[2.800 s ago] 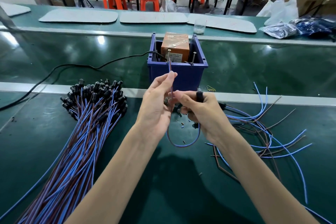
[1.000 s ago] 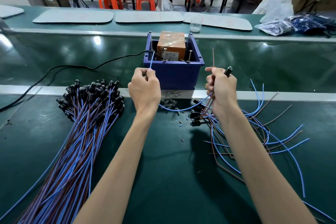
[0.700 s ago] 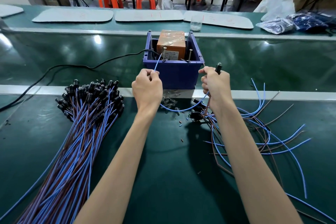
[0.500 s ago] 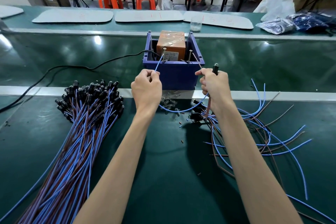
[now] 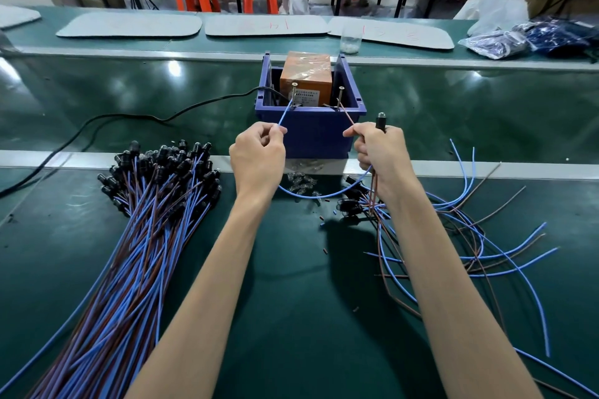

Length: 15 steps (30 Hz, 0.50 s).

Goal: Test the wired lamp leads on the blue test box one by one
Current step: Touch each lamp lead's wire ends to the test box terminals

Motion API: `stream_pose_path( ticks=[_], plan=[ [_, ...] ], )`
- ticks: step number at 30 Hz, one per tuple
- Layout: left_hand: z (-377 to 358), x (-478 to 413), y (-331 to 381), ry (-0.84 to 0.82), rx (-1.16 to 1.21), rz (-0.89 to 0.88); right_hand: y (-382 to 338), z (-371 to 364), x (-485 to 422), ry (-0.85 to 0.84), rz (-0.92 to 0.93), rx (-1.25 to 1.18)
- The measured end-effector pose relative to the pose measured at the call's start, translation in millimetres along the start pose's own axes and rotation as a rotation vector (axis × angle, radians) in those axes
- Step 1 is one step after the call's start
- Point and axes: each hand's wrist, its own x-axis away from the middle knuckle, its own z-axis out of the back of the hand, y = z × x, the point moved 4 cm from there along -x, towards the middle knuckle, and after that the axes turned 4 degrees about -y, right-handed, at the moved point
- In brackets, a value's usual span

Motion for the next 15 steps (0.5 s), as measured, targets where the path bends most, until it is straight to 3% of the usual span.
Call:
stream_pose_path(
  ticks=[15],
  plan=[
    [-2.9, 8.7, 4.4, -0.043, 0.025, -0.017, -2.1, 1.7, 2.6, -0.039, 0.016, -0.027]
  ],
)
